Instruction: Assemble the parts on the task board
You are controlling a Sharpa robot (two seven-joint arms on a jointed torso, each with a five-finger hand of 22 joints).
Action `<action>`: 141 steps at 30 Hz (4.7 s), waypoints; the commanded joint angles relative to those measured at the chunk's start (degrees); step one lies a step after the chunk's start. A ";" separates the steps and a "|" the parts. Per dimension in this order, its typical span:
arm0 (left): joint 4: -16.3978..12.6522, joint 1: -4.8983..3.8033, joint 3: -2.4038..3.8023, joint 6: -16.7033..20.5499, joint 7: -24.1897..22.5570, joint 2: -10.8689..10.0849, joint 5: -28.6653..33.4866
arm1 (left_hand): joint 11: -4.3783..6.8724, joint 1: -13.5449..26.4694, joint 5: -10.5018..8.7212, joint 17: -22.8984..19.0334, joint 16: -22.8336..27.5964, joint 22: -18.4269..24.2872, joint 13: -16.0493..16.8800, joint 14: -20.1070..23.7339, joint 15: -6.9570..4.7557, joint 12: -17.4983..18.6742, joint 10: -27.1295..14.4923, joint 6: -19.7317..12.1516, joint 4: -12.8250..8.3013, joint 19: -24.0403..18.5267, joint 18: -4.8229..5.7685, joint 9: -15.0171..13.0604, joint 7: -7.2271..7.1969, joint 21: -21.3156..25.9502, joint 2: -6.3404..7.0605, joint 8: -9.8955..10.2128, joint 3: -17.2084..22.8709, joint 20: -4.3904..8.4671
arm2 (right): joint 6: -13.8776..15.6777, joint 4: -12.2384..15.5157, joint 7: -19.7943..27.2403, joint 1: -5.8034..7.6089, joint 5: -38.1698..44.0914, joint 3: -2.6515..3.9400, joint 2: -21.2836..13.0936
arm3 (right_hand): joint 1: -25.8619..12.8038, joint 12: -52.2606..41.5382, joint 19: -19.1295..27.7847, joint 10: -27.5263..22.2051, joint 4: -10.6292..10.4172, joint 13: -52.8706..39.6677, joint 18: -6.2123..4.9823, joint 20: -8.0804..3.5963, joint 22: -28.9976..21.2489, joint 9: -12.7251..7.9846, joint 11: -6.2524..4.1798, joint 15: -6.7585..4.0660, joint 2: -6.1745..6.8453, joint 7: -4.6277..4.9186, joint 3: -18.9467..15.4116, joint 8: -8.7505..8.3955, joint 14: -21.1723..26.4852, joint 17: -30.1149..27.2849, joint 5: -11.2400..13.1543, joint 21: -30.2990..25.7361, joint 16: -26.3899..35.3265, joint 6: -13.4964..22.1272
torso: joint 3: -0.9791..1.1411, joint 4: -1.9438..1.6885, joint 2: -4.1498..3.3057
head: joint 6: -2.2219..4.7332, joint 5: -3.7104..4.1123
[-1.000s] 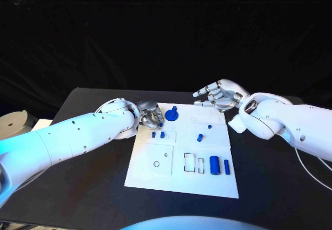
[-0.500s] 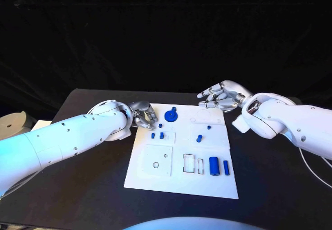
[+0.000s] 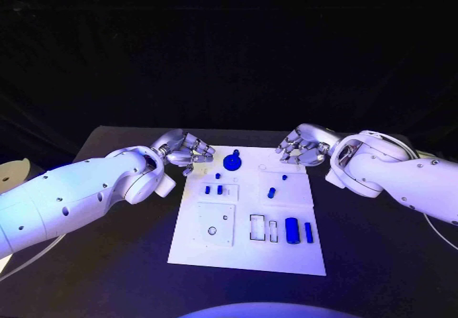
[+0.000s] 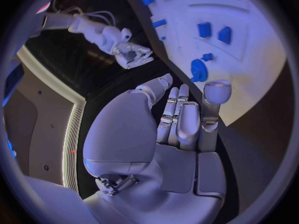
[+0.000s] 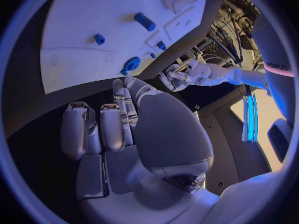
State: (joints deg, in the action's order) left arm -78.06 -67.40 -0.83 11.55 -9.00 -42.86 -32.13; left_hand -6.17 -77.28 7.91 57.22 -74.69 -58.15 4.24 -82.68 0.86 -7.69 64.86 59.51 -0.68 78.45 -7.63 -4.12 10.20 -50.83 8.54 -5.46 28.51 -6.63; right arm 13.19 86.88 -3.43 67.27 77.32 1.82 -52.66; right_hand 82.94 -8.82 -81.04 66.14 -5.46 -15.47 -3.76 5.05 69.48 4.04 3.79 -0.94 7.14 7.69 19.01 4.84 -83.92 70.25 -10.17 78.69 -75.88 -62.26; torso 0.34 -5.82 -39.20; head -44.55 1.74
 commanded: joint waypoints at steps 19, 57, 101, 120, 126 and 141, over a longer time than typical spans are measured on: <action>-7.19 1.13 -0.12 0.37 -13.39 -4.63 41.01 | 0.80 1.16 0.44 -10.34 5.66 10.05 0.04 5.43 -0.42 -2.24 1.93 1.08 1.02 -6.05 -2.72 0.17 -0.49 13.55 -0.67 -0.74 -1.78 0.51 | -9.40 2.64 -10.00 -2.41 28.23 -0.02 0.70 | -2.87 4.72 1.59 -0.36 -0.57 8.15 -1.35 -1.30 -4.72 -0.16 -0.74 -1.62 3.63 -1.46 5.06 -1.23 -1.97 -4.66 4.71 -3.39 3.86 -1.05 | 0.02 0.08 -0.10 | 0.17 1.23; -7.10 1.14 -0.12 -1.02 -11.04 -4.58 37.50 | 0.57 1.02 0.70 -11.82 6.39 11.02 -0.12 6.32 -0.26 -2.39 1.16 0.27 0.83 -6.59 -2.81 0.30 -0.21 14.92 -0.64 -0.48 -2.24 0.41 | -12.81 -0.32 -8.89 -4.24 28.26 -0.13 3.53 | -1.12 4.22 1.20 4.28 1.98 11.42 -1.38 -1.52 -5.44 0.67 -1.57 -1.72 -0.12 -2.12 10.55 -0.14 -2.43 -5.02 6.91 -4.30 4.14 -5.59 | 0.15 -0.02 -0.08 | -0.32 1.18; -7.61 1.25 -0.12 -1.23 -10.98 -4.24 37.09 | 0.52 0.88 0.73 -11.28 6.05 10.69 -0.13 6.14 -0.23 -2.48 1.02 0.13 0.74 -6.35 -2.71 0.30 -0.16 14.48 -0.70 -0.47 -2.29 0.39 | -1.95 14.47 -9.86 -3.24 28.16 0.82 2.36 | -1.11 4.67 0.49 5.59 3.83 11.67 -1.11 -1.40 -4.20 0.86 -1.37 -1.27 -0.55 -1.67 12.17 -0.41 -2.65 -4.39 7.37 -3.50 3.44 -6.18 | 0.01 -0.08 -0.04 | -0.27 -0.53; -8.40 1.27 -0.12 -1.49 -10.95 -3.68 37.20 | 0.47 0.96 0.72 -11.76 6.24 11.05 -0.13 6.28 -0.19 -2.53 0.93 0.05 0.75 -6.45 -2.78 0.29 -0.11 14.93 -0.64 -0.47 -2.42 0.36 | -4.71 10.74 -5.58 -9.85 26.93 0.04 12.06 | -1.15 4.98 0.59 5.47 4.52 11.73 -1.17 -1.13 -4.49 0.82 -0.90 -0.88 -0.56 -1.09 12.86 -0.74 -2.60 -4.43 7.26 -3.65 3.38 -5.90 | -0.02 -0.03 -0.10 | -1.54 -3.37; -8.46 1.27 -0.12 -1.55 -10.90 -3.64 37.21 | 0.47 0.96 0.72 -11.76 6.24 11.05 -0.13 6.28 -0.19 -2.53 0.93 0.05 0.75 -6.45 -2.78 0.29 -0.11 14.93 -0.64 -0.47 -2.42 0.36 | -5.06 9.35 -5.21 -10.61 26.83 -0.11 13.11 | -1.28 5.00 0.58 5.47 4.56 11.73 -1.16 -1.07 -4.45 0.82 -0.80 -0.81 -0.57 -0.99 12.86 -0.77 -2.59 -4.43 7.25 -3.62 3.36 -5.89 | 0.04 0.05 -0.08 | -1.77 -3.70; -8.27 1.27 -0.12 -1.71 -10.65 -3.61 37.21 | 0.47 0.96 0.72 -11.76 6.24 11.05 -0.13 6.28 -0.19 -2.53 0.93 0.05 0.75 -6.45 -2.78 0.29 -0.11 14.93 -0.64 -0.47 -2.42 0.36 | -6.24 8.66 -4.97 -11.03 26.50 -0.33 13.59 | -1.85 5.02 0.60 5.51 4.60 11.71 -1.17 -0.87 -4.50 0.87 -0.62 -0.61 -0.51 -0.82 12.63 -0.78 -2.57 -4.38 7.27 -3.65 3.28 -5.96 | 0.07 0.09 -0.09 | -1.96 -4.01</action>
State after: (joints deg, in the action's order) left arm -86.28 -66.12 -0.99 11.02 -19.51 -46.58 5.21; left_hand -5.72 -76.59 8.37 45.52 -68.68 -47.15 4.19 -76.71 0.61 -9.97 66.03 59.87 0.09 72.15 -9.34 -3.92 10.21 -36.09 7.85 -5.93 26.46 -6.23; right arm 8.39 95.61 -8.91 56.34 103.74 1.54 -39.13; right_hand 81.70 -4.05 -80.43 71.59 -1.01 -3.70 -4.84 3.81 65.04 4.82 2.74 -1.96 6.63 6.51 31.78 3.96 -84.12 65.84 -2.63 75.00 -72.34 -68.23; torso 0.41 -5.73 -39.27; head -46.55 -2.26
